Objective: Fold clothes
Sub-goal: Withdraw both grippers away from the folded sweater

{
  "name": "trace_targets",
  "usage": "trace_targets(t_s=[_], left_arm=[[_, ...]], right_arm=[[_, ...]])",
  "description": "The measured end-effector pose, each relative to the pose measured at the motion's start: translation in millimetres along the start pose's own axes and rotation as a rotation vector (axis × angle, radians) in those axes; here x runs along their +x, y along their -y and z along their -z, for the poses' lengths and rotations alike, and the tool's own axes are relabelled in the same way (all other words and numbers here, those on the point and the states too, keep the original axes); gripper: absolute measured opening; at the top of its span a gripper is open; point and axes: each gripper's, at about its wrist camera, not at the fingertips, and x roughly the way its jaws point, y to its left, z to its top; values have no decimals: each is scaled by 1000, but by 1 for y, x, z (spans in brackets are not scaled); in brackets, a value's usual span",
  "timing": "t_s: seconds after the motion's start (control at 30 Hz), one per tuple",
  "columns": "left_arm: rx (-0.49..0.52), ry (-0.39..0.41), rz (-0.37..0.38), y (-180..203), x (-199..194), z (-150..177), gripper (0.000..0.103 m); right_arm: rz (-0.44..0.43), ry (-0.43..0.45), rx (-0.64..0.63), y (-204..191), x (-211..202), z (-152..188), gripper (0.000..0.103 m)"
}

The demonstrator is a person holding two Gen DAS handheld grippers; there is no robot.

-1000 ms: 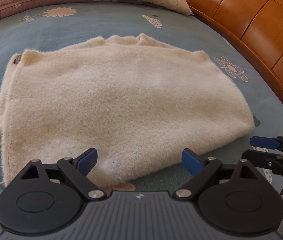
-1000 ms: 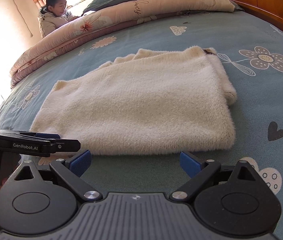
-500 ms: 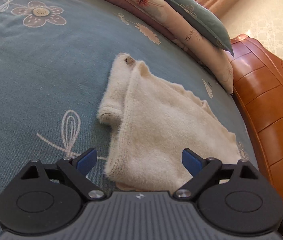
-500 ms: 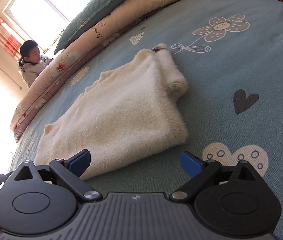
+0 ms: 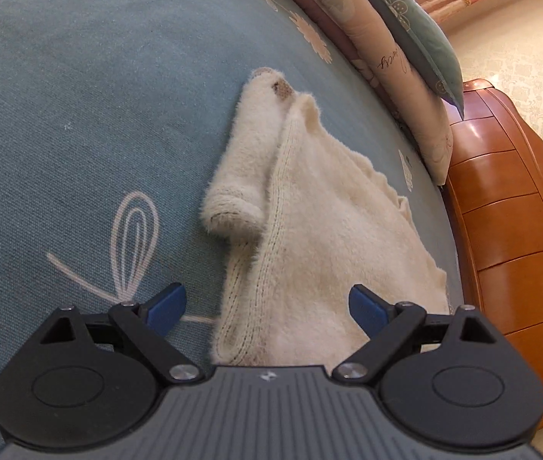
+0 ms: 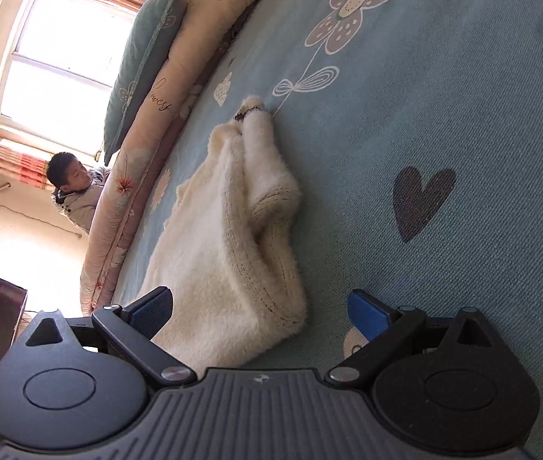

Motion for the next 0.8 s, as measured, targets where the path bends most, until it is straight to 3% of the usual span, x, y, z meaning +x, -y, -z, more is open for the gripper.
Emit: trace_targets(t_s=[0.17, 0.27, 0.4, 0.47, 0.53, 0.63, 0.8], left_arm=[[-36, 1, -19, 2, -15, 22, 92], [-103, -19, 40, -6, -9, 29, 93], [-132, 10, 93, -5, 0, 21, 93], [-86, 12, 40, 4, 2, 19, 93], [93, 10, -81, 24, -2, 25, 93], [473, 49, -277, 58, -11, 52, 93], [1135, 79, -522, 96, 0, 103, 93]], right_arm=[[-24, -27, 19, -13, 17, 9, 100], [-49, -13, 21, -16, 25, 20, 100], [-37, 28, -21, -27, 39, 19, 100], [-33, 21, -30, -31, 43, 17, 100], [32, 0, -86, -38, 40, 17, 99], [187, -10, -281, -59, 22, 25, 99], [419, -24, -859, -110, 17, 57, 99]])
